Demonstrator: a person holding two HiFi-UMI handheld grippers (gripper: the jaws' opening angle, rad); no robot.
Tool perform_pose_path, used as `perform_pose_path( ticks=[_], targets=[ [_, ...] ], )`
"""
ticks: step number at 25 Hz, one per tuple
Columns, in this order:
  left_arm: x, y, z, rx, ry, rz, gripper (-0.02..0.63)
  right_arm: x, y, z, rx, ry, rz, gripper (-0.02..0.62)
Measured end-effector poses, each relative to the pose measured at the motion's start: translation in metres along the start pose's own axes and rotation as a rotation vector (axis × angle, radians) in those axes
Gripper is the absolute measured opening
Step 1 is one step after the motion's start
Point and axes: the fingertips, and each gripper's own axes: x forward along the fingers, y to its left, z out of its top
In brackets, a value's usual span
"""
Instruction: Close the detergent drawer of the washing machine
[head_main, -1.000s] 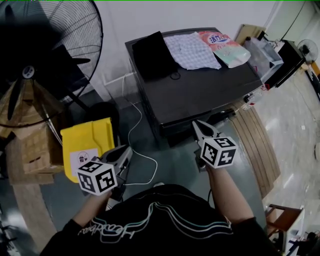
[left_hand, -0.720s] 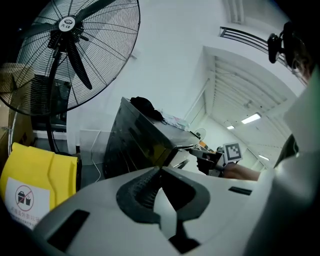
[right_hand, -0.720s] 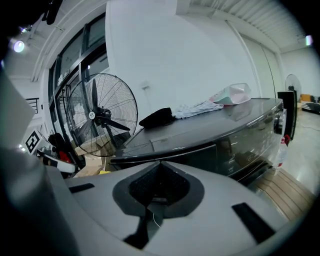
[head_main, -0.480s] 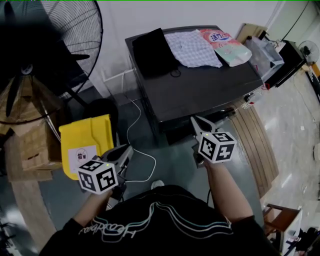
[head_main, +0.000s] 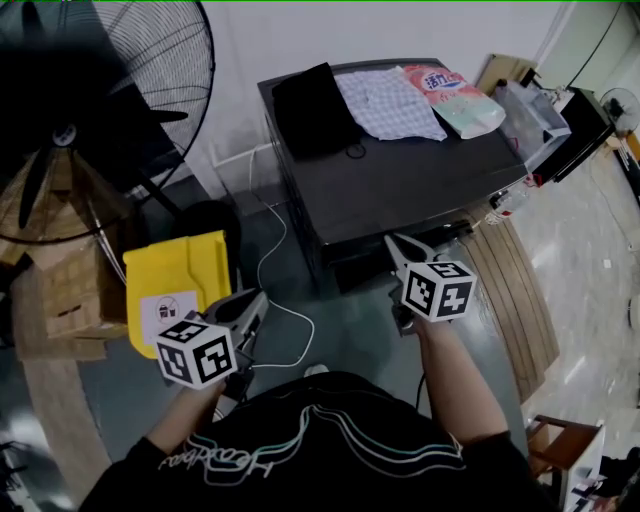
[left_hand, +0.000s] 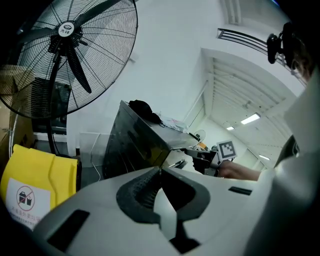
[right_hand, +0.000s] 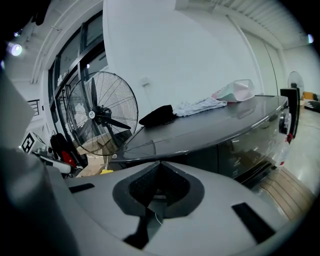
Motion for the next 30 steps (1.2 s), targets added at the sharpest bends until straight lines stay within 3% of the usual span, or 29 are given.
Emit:
perform_pose_path(
  ticks=[8,22,26,30],
  targets=[
    [-0.014,-0.025,0.005,0.011,-0.038,-0.023,0.032,-0.026,0.027,-0.009,-0.032,0.007,0.113,0.028],
    [-0.063,-0.128,0.001,0.113,-0.122,-0.089,0.032,-0.156,0.14,0.007,-0.126,-0.123,0.496,0.026],
    [-0.084,-0.168,-0.003,0.143,-0.156,-0.119,0.032,-0.199,0.156,0.012,-0.134,-0.155,0.54,0.026],
    [-0.101,-0.202,-0.01,0.173,-0.19,-0.14,0.032,-0.235,0.161,0.012,-0.164,-0.19,0.523,0.026]
  ],
)
